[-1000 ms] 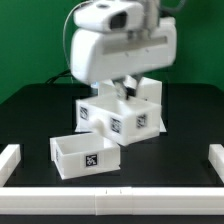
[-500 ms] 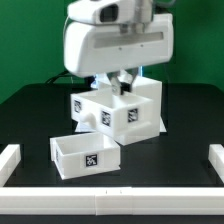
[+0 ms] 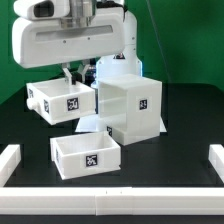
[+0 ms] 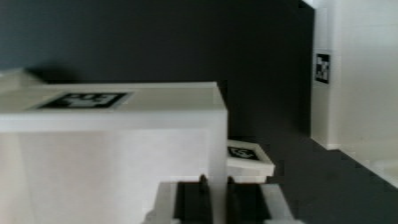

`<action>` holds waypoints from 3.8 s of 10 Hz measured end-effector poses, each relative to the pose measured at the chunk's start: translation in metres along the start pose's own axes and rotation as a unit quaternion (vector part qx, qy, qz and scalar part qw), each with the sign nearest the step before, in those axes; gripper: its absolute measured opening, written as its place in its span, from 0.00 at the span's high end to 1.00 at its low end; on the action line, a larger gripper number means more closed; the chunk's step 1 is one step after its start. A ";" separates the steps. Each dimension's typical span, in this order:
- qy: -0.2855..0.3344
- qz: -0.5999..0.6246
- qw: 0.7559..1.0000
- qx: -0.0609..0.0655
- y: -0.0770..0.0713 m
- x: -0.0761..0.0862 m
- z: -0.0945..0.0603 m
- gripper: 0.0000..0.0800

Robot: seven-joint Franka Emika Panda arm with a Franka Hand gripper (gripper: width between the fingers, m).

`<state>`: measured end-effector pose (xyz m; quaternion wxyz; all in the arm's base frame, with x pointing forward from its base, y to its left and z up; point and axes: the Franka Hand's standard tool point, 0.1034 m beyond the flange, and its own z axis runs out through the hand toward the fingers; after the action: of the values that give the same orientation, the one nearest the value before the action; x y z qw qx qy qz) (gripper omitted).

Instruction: Assemble drawer

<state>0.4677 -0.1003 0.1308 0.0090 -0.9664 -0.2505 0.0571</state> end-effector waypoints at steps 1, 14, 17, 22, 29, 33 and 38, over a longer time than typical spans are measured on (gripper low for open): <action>0.000 -0.010 1.000 0.000 -0.001 0.001 0.000 0.95; 0.002 -0.033 0.999 0.019 0.018 -0.089 0.087 0.95; -0.009 -0.036 0.999 0.027 0.017 -0.096 0.107 0.95; -0.007 -0.047 0.999 0.024 0.027 -0.097 0.108 0.84; -0.018 -0.026 0.999 0.044 0.036 -0.085 0.054 0.19; -0.029 -0.009 0.999 0.032 0.022 -0.067 0.044 0.19; -0.044 0.071 0.996 0.024 0.018 -0.048 0.031 0.19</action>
Offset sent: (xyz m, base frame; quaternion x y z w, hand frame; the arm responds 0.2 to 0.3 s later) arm -0.0166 -0.0391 -0.0147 0.0319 0.0135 0.0021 0.9994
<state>0.4313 -0.1400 0.1043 0.0175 -0.9778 -0.1801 0.1062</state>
